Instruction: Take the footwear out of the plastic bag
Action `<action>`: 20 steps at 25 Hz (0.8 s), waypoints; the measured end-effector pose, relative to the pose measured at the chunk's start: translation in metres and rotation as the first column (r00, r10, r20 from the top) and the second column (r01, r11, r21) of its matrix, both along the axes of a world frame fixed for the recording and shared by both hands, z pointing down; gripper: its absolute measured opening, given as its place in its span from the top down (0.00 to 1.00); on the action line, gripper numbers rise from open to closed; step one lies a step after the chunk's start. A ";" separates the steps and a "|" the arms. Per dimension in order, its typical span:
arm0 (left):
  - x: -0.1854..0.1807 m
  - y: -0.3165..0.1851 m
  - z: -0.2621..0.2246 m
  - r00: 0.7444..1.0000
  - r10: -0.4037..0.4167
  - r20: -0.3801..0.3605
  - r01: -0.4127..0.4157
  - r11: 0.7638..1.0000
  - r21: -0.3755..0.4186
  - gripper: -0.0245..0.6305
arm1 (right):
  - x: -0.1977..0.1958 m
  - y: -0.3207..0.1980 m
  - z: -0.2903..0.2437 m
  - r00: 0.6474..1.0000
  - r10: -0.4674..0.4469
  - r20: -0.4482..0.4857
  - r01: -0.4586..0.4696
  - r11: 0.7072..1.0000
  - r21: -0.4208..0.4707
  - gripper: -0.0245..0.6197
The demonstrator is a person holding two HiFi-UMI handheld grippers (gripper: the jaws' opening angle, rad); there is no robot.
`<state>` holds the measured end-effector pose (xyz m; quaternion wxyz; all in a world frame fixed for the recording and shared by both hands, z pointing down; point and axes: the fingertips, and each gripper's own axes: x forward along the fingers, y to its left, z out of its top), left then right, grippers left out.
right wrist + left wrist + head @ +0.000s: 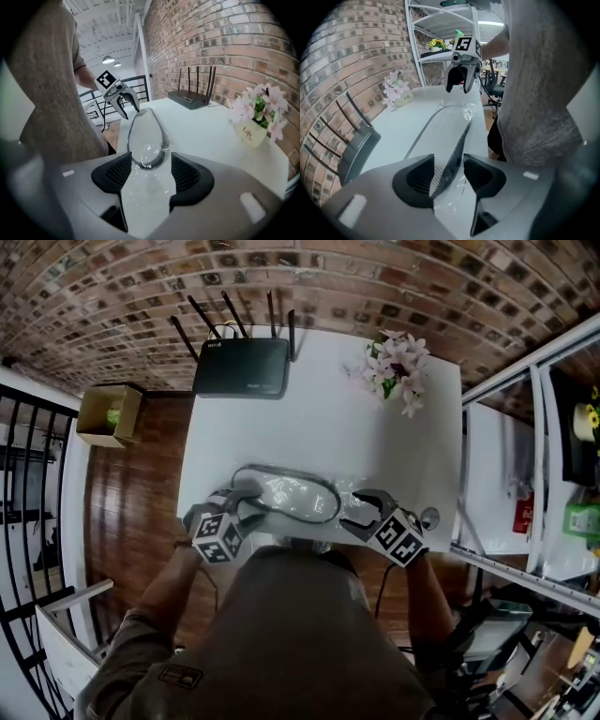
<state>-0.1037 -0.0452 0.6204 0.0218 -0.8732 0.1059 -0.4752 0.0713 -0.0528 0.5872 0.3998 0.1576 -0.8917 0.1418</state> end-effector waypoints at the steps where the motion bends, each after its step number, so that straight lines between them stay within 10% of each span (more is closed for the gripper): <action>1: -0.005 0.004 0.002 1.000 -0.001 0.010 0.001 1.000 0.004 0.69 | 0.002 0.004 0.003 1.000 0.007 -0.003 -0.007 1.000 -0.008 0.53; 14: -0.027 0.022 0.022 0.996 -0.039 0.076 0.028 0.989 0.143 0.69 | 0.015 0.022 0.024 0.996 0.070 -0.053 -0.071 0.997 -0.024 0.58; 20: -0.020 0.025 0.026 0.997 -0.062 0.033 0.058 0.991 0.122 0.87 | 0.028 0.009 0.033 0.959 0.281 0.033 -0.275 0.955 -0.112 0.71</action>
